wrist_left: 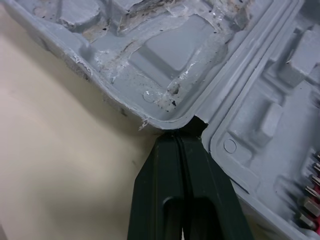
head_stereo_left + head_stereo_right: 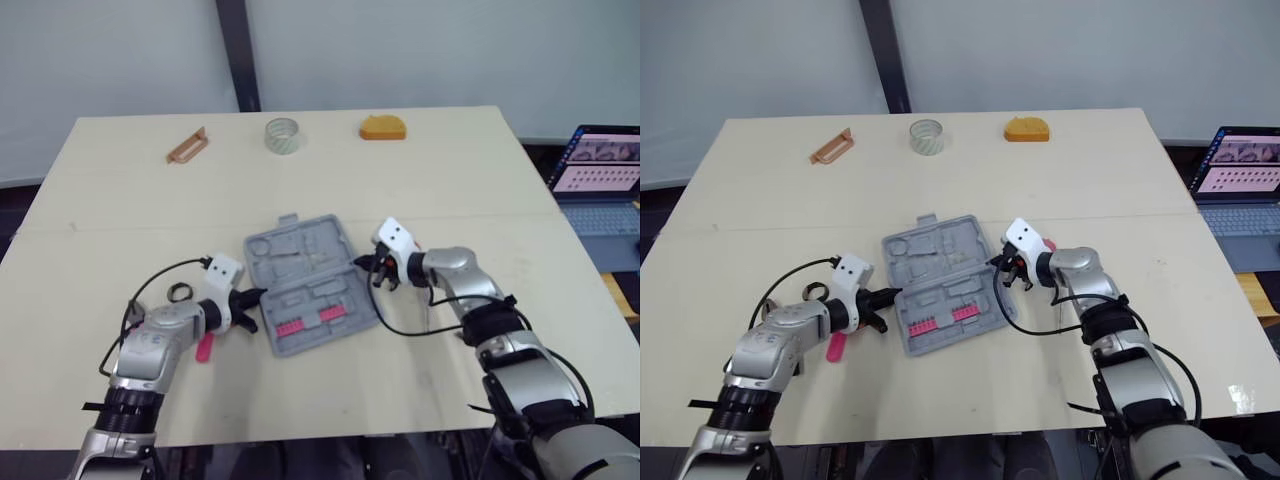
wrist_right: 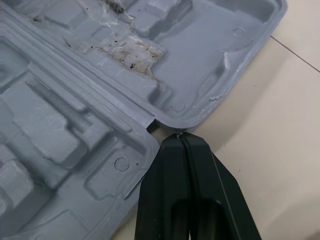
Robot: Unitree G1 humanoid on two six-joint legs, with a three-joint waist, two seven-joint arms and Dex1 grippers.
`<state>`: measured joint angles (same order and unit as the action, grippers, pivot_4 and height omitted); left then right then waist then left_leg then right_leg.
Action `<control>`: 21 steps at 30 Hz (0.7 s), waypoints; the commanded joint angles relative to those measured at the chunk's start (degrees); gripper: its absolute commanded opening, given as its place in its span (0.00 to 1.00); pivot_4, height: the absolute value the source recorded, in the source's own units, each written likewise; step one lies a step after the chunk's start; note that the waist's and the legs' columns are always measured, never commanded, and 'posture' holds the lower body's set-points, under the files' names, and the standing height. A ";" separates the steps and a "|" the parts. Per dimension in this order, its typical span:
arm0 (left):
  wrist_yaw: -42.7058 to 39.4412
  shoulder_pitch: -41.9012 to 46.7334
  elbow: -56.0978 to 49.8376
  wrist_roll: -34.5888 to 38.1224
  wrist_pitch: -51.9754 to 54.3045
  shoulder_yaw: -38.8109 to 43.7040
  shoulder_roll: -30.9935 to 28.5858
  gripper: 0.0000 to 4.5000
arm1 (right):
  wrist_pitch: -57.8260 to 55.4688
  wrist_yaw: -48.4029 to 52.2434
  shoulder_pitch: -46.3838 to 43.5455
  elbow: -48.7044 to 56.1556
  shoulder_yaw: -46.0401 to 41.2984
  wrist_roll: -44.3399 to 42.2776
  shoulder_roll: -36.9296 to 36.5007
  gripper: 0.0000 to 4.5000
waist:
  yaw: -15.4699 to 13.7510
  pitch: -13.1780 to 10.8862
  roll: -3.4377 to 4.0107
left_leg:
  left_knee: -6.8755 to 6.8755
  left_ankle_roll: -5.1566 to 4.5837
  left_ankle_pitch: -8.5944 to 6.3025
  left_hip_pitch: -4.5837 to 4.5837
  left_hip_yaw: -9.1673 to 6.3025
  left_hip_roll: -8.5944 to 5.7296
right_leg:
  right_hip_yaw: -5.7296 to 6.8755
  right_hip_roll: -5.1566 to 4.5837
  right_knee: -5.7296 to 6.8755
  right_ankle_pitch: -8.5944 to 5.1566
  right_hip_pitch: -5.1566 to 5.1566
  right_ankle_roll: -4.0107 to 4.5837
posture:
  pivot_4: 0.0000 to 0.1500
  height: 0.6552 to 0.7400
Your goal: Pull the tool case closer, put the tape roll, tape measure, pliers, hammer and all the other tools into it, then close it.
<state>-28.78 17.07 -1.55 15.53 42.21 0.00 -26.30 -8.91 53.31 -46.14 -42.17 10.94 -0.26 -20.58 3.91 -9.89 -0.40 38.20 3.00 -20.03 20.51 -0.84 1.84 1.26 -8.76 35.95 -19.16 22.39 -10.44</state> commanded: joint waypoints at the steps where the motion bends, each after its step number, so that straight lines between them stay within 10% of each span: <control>1: -0.84 0.52 -0.17 -0.25 -1.71 -1.13 0.86 0.01 | -0.19 3.33 1.16 4.05 0.30 -1.10 0.02 0.01 | 0.04 0.00 0.00 | 0.00 0.00 0.00 0.00 0.00 0.00 | 0.00 0.00 0.00 0.00 0.00 0.00 | 1.00 1.00; 21: -10.36 -9.33 -8.56 0.12 -0.25 -4.46 -6.89 0.01 | -20.40 10.06 20.95 38.85 0.87 -8.53 -6.14 0.01 | -0.84 0.00 0.00 | -0.02 0.00 -0.01 -0.01 0.00 0.00 | 0.00 0.00 -0.06 0.00 0.00 0.00 | 1.00 1.00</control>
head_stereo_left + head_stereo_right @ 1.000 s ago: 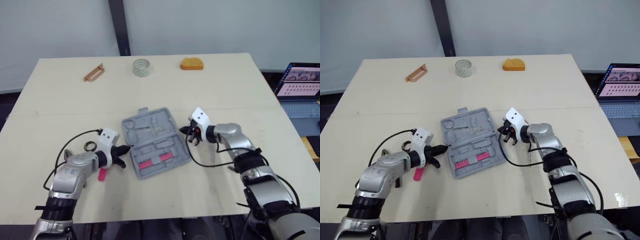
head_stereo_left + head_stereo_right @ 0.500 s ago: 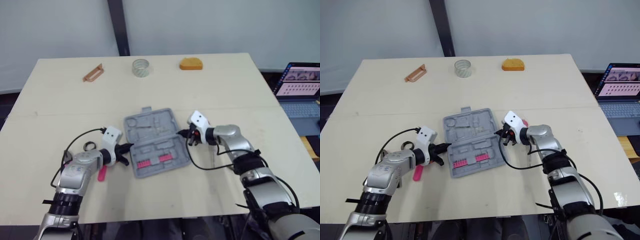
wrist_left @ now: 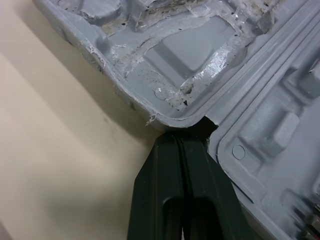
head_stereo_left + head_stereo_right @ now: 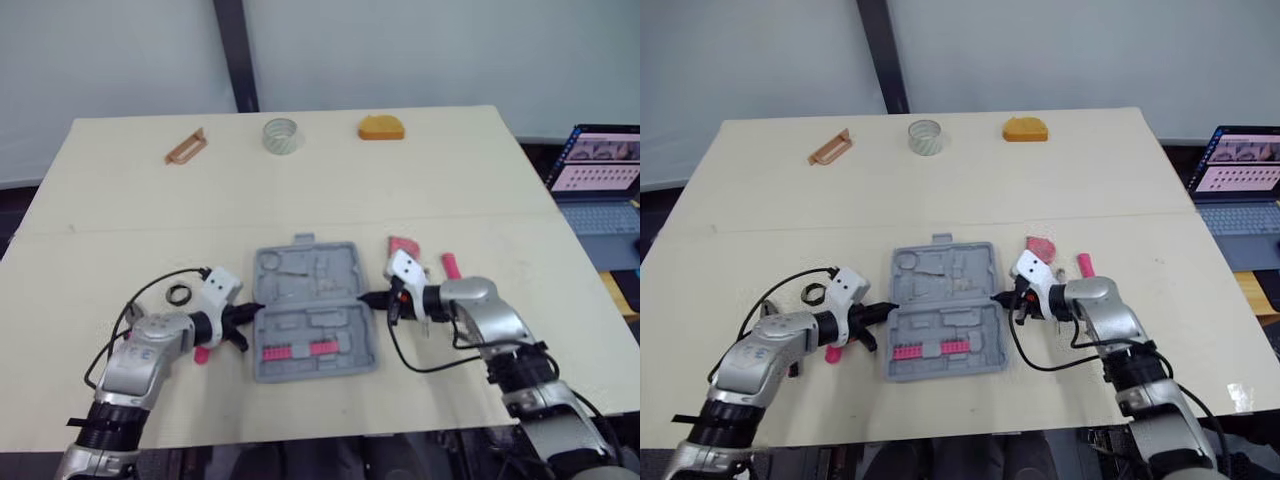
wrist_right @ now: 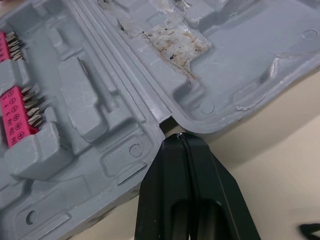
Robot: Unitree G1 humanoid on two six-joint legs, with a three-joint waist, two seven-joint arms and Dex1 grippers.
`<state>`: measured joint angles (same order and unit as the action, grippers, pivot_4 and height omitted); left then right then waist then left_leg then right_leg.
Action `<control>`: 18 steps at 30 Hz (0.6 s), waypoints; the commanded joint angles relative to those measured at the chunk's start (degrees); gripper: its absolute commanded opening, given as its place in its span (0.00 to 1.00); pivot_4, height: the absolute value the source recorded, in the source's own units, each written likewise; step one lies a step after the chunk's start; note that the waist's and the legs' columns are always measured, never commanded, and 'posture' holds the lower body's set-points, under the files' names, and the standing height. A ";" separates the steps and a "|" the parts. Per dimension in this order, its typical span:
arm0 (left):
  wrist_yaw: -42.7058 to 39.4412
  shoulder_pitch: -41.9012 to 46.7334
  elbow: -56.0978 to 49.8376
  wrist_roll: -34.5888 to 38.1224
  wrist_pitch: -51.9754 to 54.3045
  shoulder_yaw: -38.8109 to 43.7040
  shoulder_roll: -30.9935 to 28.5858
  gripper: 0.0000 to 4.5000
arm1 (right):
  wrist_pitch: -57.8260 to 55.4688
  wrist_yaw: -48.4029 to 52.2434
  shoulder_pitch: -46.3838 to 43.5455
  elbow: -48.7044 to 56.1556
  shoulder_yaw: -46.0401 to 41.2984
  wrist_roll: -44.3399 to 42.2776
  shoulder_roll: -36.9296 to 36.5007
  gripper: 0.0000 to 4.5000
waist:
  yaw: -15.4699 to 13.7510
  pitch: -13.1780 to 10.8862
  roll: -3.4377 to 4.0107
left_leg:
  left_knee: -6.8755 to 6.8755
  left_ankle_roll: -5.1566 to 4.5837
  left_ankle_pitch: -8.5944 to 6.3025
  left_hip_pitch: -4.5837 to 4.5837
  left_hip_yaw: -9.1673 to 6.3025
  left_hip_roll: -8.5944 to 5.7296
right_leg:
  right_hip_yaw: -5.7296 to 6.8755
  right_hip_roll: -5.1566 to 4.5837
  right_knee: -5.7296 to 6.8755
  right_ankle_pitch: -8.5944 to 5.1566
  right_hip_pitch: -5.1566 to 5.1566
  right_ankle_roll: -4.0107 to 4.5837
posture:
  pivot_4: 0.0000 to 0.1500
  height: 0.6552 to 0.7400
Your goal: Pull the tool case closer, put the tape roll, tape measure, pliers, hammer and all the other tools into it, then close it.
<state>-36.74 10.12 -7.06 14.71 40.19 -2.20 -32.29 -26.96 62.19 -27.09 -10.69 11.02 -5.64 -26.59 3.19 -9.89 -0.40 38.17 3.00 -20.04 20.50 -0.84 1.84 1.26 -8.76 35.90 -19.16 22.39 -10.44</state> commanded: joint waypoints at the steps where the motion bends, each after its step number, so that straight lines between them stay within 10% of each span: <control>1: -2.97 -3.20 -4.04 0.95 1.97 -2.60 -1.58 0.01 | -3.48 1.07 3.23 9.42 0.80 -3.63 -0.52 0.01 | -0.16 0.00 0.00 | 0.00 0.01 -0.01 0.00 0.00 0.00 | 0.00 0.00 -0.01 0.00 0.00 0.00 | 1.00 1.00; 18: -5.55 -12.81 -12.73 2.19 4.38 -3.63 -5.68 0.01 | -14.50 -2.93 16.07 28.24 0.25 -9.40 -4.70 0.01 | -1.64 0.01 -0.01 | 0.00 0.01 -0.06 -0.02 0.07 0.00 | -0.06 0.00 -0.08 0.00 -0.03 0.01 | 1.00 1.00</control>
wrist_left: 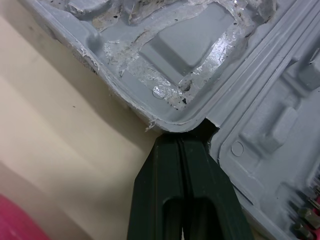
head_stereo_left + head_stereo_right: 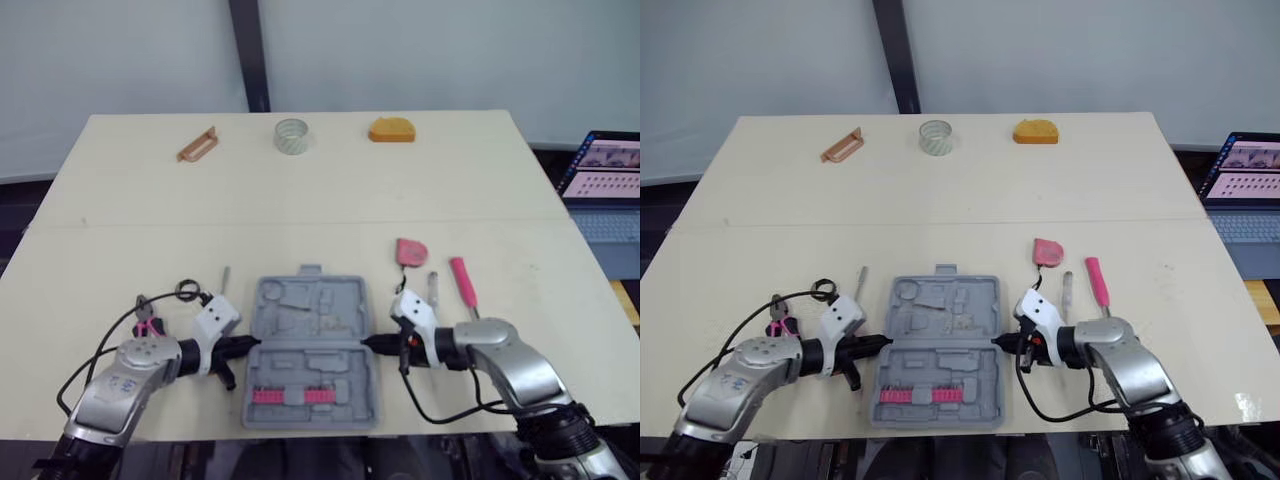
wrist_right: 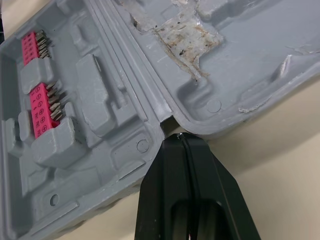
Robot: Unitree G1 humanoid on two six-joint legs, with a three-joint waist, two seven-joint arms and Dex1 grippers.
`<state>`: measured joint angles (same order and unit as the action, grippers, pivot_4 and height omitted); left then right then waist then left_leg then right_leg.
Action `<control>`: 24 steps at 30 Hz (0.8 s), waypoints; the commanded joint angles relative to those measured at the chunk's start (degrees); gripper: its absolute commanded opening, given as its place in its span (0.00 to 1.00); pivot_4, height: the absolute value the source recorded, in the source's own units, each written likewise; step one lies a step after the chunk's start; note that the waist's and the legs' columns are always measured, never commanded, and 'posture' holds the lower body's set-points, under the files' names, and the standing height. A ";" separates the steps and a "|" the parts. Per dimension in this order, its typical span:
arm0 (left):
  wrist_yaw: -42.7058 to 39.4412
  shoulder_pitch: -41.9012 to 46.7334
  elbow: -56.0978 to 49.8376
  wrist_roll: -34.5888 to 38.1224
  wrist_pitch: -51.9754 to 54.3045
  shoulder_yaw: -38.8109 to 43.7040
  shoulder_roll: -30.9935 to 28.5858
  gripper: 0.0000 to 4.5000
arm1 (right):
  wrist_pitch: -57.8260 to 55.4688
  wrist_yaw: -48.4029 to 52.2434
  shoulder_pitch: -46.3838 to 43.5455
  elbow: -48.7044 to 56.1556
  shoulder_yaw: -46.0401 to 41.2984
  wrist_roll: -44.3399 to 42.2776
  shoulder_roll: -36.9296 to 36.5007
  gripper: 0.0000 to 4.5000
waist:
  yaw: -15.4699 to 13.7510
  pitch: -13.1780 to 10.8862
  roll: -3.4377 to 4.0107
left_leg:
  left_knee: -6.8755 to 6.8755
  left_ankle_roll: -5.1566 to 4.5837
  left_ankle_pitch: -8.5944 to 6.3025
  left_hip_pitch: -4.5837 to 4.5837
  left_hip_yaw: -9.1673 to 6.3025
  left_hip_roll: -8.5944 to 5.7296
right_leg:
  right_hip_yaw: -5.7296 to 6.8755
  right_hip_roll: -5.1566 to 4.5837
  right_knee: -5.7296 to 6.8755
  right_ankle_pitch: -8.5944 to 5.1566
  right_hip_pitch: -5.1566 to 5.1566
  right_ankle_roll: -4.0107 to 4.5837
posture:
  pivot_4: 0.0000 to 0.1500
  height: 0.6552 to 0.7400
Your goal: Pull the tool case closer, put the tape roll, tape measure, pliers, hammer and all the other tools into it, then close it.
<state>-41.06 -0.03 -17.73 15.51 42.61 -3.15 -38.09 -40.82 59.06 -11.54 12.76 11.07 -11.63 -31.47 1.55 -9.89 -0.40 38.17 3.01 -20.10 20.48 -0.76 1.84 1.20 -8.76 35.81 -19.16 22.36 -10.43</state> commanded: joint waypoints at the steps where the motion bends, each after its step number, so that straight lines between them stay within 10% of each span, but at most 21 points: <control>1: -1.30 -3.15 -2.61 1.50 2.25 -2.74 -0.01 0.01 | -0.97 0.11 0.81 5.28 0.20 -3.71 -0.04 0.01 | -0.03 0.00 0.00 | -0.01 0.00 0.00 0.00 0.00 0.00 | 0.00 0.00 0.00 0.00 0.00 0.00 | 1.00 1.00; 24: -3.04 -8.98 -6.74 1.36 2.51 -4.71 -3.87 0.01 | -2.34 0.30 6.32 9.27 2.14 -8.33 -5.74 0.01 | -0.13 0.00 0.00 | -0.03 -0.07 -0.05 -0.05 0.01 0.00 | 0.00 0.00 -0.18 0.00 -0.10 0.01 | 1.00 1.00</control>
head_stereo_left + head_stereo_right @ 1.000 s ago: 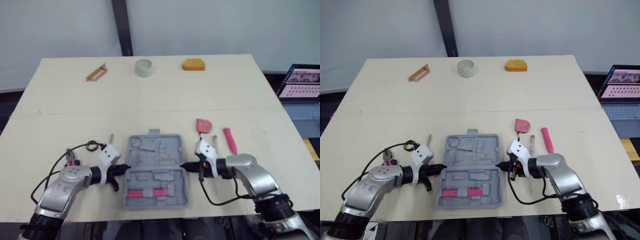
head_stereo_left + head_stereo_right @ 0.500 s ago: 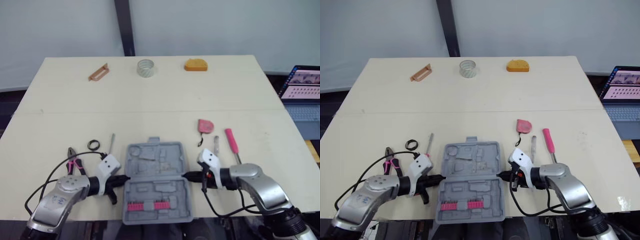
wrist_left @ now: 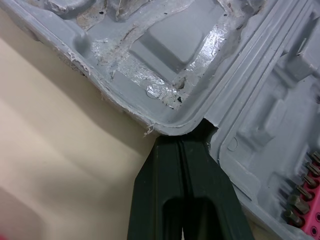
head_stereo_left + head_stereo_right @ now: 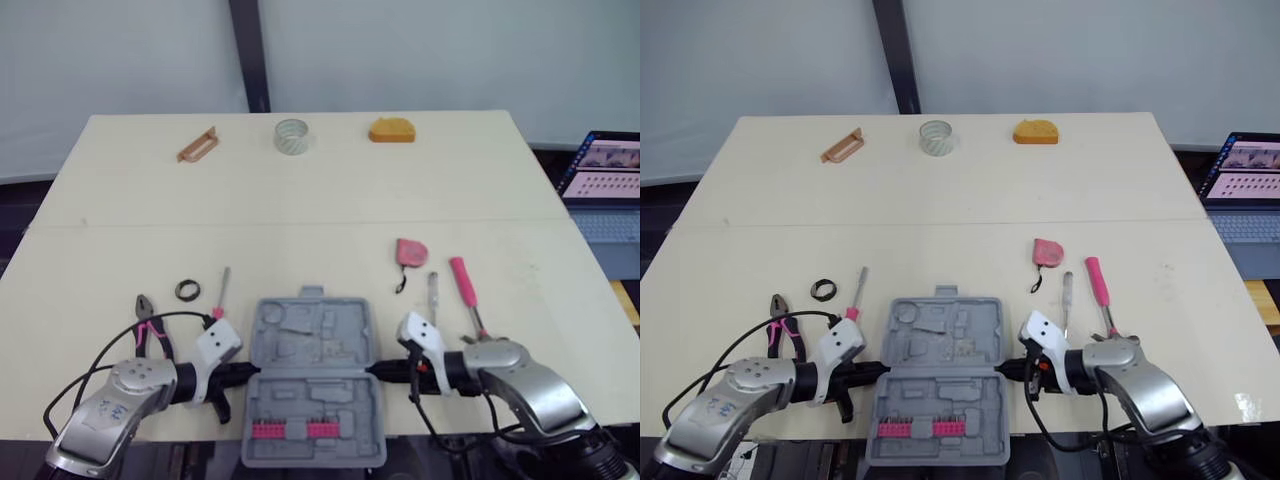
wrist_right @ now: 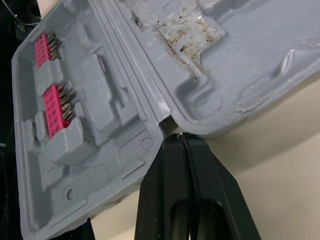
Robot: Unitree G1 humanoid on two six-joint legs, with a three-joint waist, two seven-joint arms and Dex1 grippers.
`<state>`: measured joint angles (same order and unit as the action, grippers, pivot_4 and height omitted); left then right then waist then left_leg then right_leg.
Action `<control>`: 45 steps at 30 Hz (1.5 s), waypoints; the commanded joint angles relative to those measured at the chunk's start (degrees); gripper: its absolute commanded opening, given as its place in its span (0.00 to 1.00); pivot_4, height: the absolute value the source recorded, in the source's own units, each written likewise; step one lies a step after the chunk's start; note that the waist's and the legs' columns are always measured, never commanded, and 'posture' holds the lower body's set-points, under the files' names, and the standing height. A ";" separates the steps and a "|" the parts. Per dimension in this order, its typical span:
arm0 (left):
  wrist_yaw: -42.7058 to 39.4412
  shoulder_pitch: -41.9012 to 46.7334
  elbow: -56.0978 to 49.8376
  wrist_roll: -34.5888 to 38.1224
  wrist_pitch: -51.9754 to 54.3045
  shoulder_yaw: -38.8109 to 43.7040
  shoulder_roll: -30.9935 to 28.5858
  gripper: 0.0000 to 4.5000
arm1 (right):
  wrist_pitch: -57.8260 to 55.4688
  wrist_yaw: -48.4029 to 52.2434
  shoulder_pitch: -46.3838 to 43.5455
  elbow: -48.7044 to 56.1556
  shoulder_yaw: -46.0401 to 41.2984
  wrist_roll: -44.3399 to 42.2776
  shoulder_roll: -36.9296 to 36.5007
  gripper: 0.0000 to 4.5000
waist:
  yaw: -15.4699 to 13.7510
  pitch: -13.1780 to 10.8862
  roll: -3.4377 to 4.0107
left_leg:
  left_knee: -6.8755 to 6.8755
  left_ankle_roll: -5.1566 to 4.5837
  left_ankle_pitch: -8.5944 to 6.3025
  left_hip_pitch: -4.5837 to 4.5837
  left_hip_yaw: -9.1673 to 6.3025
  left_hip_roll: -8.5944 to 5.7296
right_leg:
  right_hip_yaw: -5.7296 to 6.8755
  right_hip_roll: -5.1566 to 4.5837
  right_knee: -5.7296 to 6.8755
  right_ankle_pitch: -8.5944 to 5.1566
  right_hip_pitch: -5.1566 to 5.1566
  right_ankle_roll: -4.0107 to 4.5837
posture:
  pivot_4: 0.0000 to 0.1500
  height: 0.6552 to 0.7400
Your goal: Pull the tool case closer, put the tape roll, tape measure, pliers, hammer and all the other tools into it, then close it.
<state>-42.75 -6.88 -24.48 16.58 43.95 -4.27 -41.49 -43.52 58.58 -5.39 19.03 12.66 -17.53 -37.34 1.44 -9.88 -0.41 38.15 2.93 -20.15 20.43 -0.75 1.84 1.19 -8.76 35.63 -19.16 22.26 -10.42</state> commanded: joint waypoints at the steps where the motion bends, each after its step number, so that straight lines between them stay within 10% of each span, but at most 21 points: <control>1: -1.32 -2.20 -0.07 0.32 1.18 -3.60 -0.49 0.01 | 0.40 0.69 0.26 3.01 0.63 -2.48 -0.01 0.01 | -0.02 0.00 0.00 | -0.01 0.00 0.00 -0.04 0.00 0.00 | 0.00 0.00 -0.01 0.00 -0.05 0.00 | 1.00 1.00; 45: -1.45 -2.35 2.25 0.21 -0.28 -1.46 -2.15 0.01 | 1.82 0.95 1.93 0.47 -0.96 -2.65 -3.50 0.01 | -0.72 0.00 0.00 | -0.01 -0.04 -0.09 -0.24 -0.02 0.00 | 0.03 0.00 -0.31 0.00 -0.42 0.00 | 1.00 1.00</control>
<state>-43.91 -7.47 -24.02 17.34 42.81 -5.08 -42.55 -42.63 58.75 -3.85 19.37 13.07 -19.05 -40.10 0.72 -9.88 -0.41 38.13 2.89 -20.23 20.19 -0.77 1.84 1.23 -8.75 35.31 -19.16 21.84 -10.42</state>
